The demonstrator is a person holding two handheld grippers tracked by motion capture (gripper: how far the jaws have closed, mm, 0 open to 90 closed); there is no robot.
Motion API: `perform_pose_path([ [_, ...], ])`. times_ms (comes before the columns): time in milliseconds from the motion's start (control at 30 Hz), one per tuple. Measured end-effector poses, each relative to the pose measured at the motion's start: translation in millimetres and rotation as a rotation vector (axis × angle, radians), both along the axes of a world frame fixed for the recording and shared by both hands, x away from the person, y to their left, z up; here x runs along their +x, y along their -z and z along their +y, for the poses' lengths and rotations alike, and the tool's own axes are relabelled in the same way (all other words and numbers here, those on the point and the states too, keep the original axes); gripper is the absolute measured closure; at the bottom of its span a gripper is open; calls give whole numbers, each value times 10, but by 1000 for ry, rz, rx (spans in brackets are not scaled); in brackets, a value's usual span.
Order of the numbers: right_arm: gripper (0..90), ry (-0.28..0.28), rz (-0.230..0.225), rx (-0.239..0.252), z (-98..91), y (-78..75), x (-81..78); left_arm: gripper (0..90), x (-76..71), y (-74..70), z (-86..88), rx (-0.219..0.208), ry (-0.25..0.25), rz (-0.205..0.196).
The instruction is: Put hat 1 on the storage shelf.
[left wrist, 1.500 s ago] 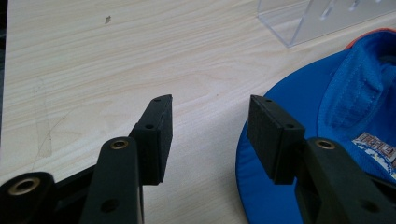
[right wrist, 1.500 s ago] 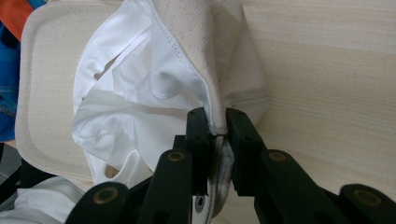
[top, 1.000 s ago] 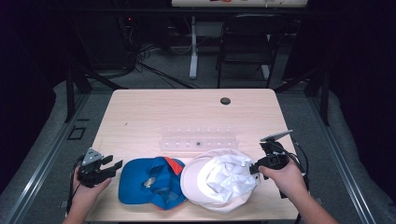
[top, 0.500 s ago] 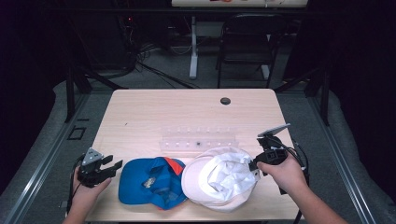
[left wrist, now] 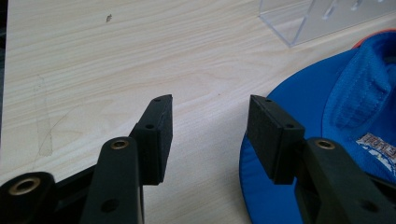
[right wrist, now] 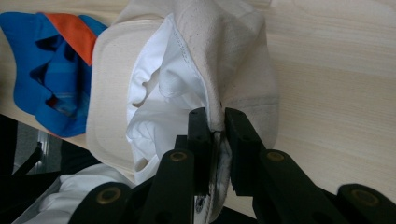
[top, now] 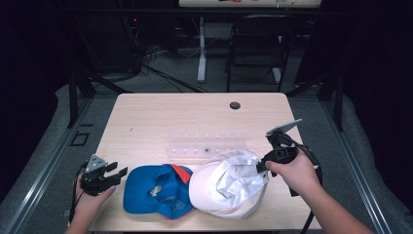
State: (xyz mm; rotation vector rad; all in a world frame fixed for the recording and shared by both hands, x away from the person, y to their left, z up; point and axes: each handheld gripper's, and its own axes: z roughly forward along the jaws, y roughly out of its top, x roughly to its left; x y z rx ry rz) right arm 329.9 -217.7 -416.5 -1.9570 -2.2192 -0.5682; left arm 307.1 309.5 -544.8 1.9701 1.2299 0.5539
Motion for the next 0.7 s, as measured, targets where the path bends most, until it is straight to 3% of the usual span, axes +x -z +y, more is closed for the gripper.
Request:
perform_pose_path([
  [167, 810, -11, 17, 20, 33, -63, 7, 508, 0, 0, 3, 1, -1, -1],
  [267, 811, -2, 36, 80, 43, -132, 21, 509, 1, 0, 2, 1, 0, -1],
  [300, 811, -2, 36, 80, 43, -132, 21, 508, 1, 0, 2, 1, 0, -1],
  [467, 812, 0, 64, 224, -1, -226, 28, 508, -1, 5, -2, -2, 0, -2],
  [500, 812, 0, 64, 224, -1, -226, 28, 506, -1, 5, -2, -2, 0, -2],
  [567, 812, 22, 75, 300, -2, -251, 18, 504, -1, 9, -2, 2, -3, -2],
  [633, 813, 14, 82, 321, -11, -261, 20, 499, -2, 11, -4, 3, -4, -3],
  [667, 813, 17, 86, 359, -12, -278, 20, 497, -2, 12, -7, 2, -6, -4],
  [700, 813, 17, 86, 359, -12, -278, 20, 497, -2, 13, -9, 3, -7, -4],
])
